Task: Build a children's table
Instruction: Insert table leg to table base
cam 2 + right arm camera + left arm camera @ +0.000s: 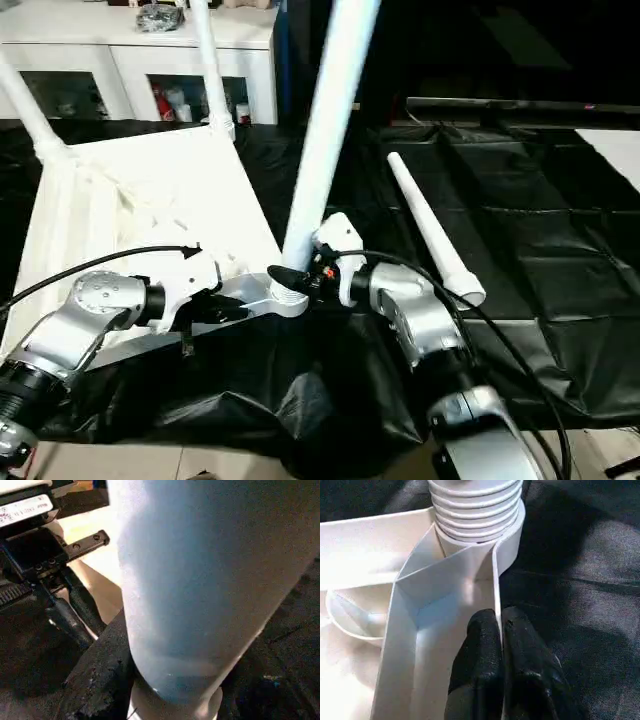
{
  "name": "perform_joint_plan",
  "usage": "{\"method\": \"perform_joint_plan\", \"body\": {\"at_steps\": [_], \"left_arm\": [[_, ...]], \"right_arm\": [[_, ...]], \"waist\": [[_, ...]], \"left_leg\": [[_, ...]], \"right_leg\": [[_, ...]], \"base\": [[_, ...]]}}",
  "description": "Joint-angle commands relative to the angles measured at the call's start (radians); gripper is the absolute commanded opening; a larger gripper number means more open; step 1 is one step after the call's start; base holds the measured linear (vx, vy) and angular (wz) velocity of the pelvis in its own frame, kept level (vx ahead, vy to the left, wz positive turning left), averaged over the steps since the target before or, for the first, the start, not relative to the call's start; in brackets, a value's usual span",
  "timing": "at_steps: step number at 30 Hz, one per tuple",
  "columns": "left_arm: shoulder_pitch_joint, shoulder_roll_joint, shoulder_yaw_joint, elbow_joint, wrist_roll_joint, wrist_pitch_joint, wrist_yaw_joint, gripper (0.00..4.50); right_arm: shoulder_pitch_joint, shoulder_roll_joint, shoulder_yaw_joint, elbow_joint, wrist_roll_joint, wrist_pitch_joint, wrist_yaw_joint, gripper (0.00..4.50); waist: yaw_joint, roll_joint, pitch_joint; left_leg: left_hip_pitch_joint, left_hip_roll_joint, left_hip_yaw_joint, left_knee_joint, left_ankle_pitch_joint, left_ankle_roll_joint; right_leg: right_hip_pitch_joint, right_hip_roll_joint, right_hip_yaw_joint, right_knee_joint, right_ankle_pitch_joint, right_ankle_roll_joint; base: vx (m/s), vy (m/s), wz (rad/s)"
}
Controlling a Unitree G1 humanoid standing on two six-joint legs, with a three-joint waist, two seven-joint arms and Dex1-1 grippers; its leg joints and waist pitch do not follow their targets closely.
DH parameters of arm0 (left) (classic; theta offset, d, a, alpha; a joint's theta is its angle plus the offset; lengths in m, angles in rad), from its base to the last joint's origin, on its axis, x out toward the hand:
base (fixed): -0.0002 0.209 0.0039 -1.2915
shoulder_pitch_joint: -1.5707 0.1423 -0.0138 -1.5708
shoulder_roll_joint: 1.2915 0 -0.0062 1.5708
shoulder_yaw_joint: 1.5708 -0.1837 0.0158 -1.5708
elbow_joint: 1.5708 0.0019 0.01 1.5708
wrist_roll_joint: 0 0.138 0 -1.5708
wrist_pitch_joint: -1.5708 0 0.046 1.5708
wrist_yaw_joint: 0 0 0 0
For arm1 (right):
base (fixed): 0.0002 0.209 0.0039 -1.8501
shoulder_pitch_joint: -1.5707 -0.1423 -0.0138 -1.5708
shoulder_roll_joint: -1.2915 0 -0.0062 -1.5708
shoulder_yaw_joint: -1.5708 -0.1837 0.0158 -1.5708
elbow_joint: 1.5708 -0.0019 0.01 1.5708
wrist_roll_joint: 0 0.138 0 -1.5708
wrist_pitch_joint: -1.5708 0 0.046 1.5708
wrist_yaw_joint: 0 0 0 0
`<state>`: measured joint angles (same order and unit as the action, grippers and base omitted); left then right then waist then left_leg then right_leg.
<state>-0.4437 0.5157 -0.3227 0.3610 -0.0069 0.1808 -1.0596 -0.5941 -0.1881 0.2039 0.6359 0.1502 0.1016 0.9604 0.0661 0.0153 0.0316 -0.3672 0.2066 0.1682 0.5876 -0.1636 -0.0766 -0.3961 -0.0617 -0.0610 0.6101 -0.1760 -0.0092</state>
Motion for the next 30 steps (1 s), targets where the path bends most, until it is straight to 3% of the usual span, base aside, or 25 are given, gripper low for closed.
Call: {"method": "perform_joint_plan", "body": {"at_steps": [1, 15, 21, 23, 24, 30], "left_arm": [[0.0, 0.005, -0.024, -0.025, 0.016, -0.004, -0.019, 0.0], [-0.004, -0.002, -0.04, -0.04, 0.025, -0.006, -0.031, 0.0], [-0.005, -0.005, -0.043, -0.04, 0.028, -0.009, -0.031, 0.0], [-0.004, -0.007, -0.045, -0.04, 0.03, -0.014, -0.033, 0.0], [-0.005, -0.007, -0.046, -0.04, 0.03, -0.016, -0.034, 0.0], [-0.01, -0.013, -0.042, -0.043, 0.012, -0.033, -0.059, 0.0]], "right_arm": [[0.02, 0.002, 0.064, 0.091, -0.064, 0.031, 0.029, 1.9], [-0.032, 0.037, 0.1, 0.114, -0.081, 0.009, 0.079, 1.9], [-0.028, 0.044, 0.099, 0.115, -0.087, 0.006, 0.094, 1.9], [-0.026, 0.047, 0.103, 0.12, -0.094, -0.001, 0.095, 1.9], [-0.027, 0.049, 0.104, 0.121, -0.095, -0.002, 0.094, 1.9], [-0.033, 0.054, 0.081, 0.127, -0.068, -0.024, 0.124, 1.9]], "waist": [[-0.007, 0.003, -0.035], [-0.012, 0.009, -0.034], [-0.013, 0.009, -0.032], [-0.013, 0.016, -0.032], [-0.015, 0.013, -0.033], [-0.015, 0.015, -0.032]], "left_leg": [[0.019, 0.02, -0.016, -0.083, -0.455, -0.023], [0.021, 0.022, -0.018, -0.087, -0.488, -0.031], [0.023, 0.022, -0.019, -0.088, -0.5, -0.031], [0.024, 0.022, -0.02, -0.088, -0.506, -0.034], [0.024, 0.022, -0.019, -0.088, -0.509, -0.034], [0.025, 0.022, -0.02, -0.089, -0.515, -0.033]], "right_leg": [[0.013, -0.074, 0.042, -0.107, -0.559, -0.107], [0.009, -0.072, 0.043, -0.108, -0.555, -0.112], [0.007, -0.073, 0.042, -0.113, -0.586, -0.104], [0.006, -0.073, 0.042, -0.113, -0.584, -0.103], [0.006, -0.072, 0.042, -0.113, -0.581, -0.104], [0.006, -0.073, 0.042, -0.116, -0.593, -0.103]], "base": [[0.0, 0.0, 0.0], [0.0, 0.0, 0.0], [0.0, 0.0, 0.0], [0.0, 0.0, 0.0], [0.0, 0.0, 0.0], [0.0, 0.0, 0.0]]}}
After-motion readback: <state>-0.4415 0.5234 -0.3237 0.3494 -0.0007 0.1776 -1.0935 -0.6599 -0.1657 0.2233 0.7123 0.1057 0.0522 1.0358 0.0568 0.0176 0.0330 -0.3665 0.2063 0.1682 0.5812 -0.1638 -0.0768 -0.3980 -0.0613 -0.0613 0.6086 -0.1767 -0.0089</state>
